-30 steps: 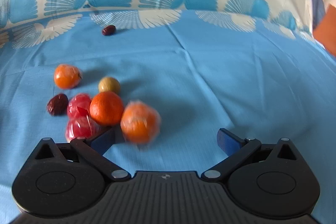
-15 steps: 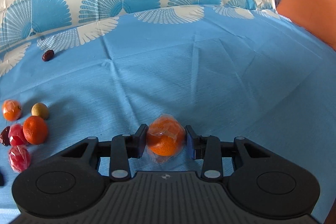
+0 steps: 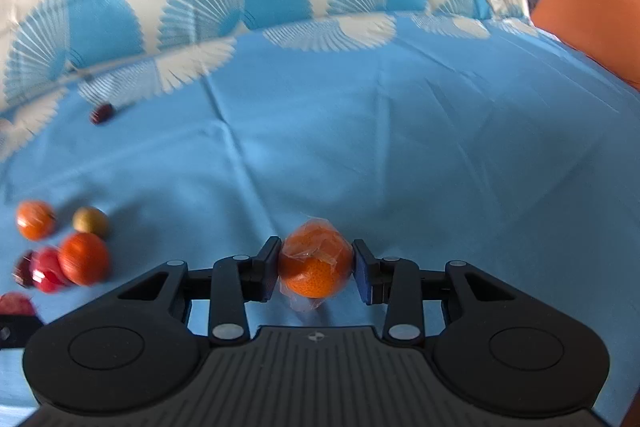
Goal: Organize fruits
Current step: 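Grasp the wrapped orange with the right tool while the left tool grasps a red wrapped plum, then carry both fruits over the blue plate and open both tools to release them, then withdraw both tools from the plate, then move both open tools toward the fruit cluster on the sheet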
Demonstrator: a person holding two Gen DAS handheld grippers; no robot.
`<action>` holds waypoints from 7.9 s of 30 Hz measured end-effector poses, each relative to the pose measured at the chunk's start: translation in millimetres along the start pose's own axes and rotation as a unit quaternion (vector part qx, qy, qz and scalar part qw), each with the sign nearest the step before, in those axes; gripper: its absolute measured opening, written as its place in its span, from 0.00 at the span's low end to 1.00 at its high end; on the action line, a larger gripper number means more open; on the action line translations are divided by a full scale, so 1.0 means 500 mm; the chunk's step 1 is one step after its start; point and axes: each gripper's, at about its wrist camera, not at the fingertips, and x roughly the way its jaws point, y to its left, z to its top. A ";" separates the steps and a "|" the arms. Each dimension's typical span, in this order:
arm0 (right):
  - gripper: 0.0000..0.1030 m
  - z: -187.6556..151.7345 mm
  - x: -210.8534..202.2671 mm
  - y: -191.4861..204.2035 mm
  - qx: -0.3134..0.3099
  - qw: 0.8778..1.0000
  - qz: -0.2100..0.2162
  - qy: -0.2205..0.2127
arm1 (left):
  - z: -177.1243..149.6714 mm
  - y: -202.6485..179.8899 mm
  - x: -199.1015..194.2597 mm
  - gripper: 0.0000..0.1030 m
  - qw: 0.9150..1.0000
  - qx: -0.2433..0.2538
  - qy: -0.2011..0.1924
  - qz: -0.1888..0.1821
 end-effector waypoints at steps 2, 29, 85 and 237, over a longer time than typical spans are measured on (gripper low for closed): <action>0.38 0.005 -0.018 0.014 -0.009 1.000 0.015 -0.020 | -0.017 0.019 -0.056 0.31 1.000 0.007 -0.013 0.012; 0.38 -0.176 -0.763 0.232 -0.157 0.932 0.325 0.025 | -0.440 0.348 -0.622 0.31 0.990 -0.086 -0.085 0.074; 0.38 -0.202 -0.764 0.327 -0.221 0.929 0.295 0.042 | -0.446 0.430 -0.603 0.31 0.983 -0.138 -0.093 0.072; 0.99 -0.084 -0.109 0.155 -0.040 0.999 0.010 0.004 | -0.241 0.393 -0.407 1.00 0.976 -0.114 0.000 0.185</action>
